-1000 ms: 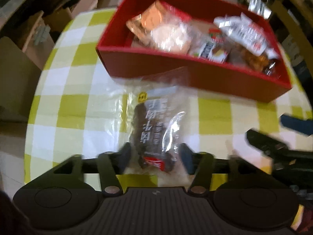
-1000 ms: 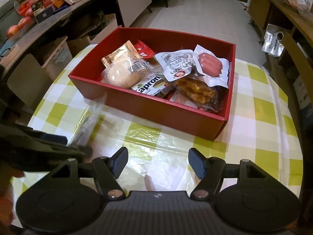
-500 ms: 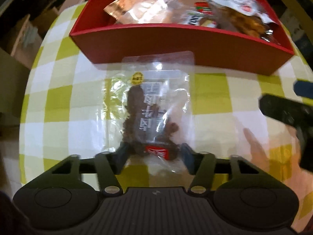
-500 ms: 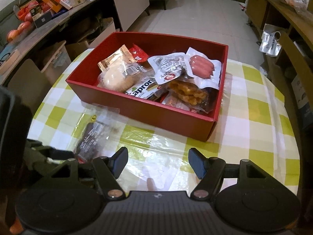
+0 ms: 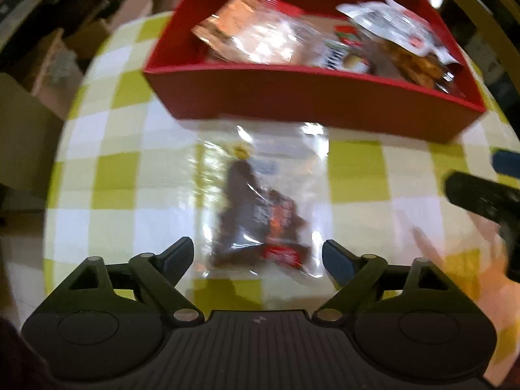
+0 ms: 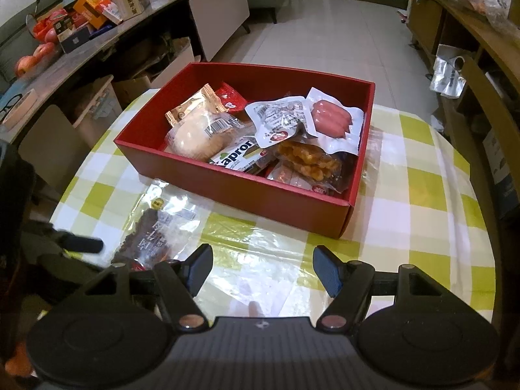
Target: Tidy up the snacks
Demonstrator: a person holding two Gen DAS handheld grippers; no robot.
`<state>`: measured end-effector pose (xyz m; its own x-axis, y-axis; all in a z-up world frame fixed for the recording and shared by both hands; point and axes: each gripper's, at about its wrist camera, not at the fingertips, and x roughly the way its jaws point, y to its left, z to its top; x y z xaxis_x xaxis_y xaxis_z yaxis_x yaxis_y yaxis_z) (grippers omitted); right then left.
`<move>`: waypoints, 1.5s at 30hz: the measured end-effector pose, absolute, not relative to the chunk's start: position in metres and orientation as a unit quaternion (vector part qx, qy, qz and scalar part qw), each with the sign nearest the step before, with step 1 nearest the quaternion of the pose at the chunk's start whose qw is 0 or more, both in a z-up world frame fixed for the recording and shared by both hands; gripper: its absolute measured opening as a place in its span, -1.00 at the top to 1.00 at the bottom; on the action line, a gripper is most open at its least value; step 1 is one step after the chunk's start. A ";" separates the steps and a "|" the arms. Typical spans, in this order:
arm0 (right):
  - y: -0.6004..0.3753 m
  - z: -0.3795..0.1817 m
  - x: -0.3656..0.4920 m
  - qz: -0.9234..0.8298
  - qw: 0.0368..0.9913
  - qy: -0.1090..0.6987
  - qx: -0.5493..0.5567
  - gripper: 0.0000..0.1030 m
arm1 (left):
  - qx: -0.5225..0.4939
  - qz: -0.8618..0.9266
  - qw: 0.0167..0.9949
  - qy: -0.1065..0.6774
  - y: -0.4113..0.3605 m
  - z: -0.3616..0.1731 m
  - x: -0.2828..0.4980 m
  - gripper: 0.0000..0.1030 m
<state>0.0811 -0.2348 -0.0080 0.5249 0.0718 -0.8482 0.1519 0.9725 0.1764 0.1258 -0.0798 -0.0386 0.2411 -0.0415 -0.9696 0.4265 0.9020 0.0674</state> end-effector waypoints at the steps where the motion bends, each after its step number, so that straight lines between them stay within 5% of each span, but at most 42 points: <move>1: -0.236 -0.008 0.081 -0.024 0.866 0.486 0.115 -0.43 | 0.154 -0.151 0.770 0.601 -0.075 -0.039 0.130 -0.76; 8: -0.238 -0.008 0.080 -0.026 0.865 0.487 0.118 -0.43 | 0.103 -0.151 0.748 0.638 -0.073 -0.059 0.143 -0.74; 21: -0.248 -0.013 0.076 -0.032 0.861 0.493 0.122 -0.43 | 0.161 -0.143 0.754 0.621 -0.113 -0.066 0.133 -0.76; 29: -0.248 -0.011 0.077 -0.038 0.864 0.487 0.124 -0.43 | 0.151 -0.154 0.769 0.602 -0.108 -0.047 0.126 -0.28; 33: -0.243 -0.011 0.079 -0.035 0.863 0.489 0.121 -0.43 | 0.174 -0.152 0.772 0.592 -0.114 -0.052 0.126 -0.53; 36: -0.242 -0.013 0.078 -0.032 0.862 0.491 0.119 -0.43 | 0.198 -0.162 0.765 0.592 -0.123 -0.065 0.121 -0.94; 38: -0.245 -0.014 0.078 -0.035 0.861 0.493 0.121 -0.43 | 0.222 -0.157 0.777 0.568 -0.124 -0.065 0.112 -1.00; 41: -0.251 -0.014 0.077 -0.036 0.861 0.492 0.125 -0.43 | 0.189 -0.191 0.761 0.591 -0.108 -0.061 0.106 -0.65; 45: -0.254 -0.013 0.075 -0.035 0.864 0.486 0.130 -0.43 | 0.179 -0.198 0.762 0.590 -0.101 -0.058 0.104 -0.52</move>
<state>0.0747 -0.2538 -0.0127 0.5253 0.0650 -0.8485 0.1870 0.9639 0.1896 0.1044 -0.1006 -0.0583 0.2261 -0.0907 -0.9699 0.5131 0.8574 0.0395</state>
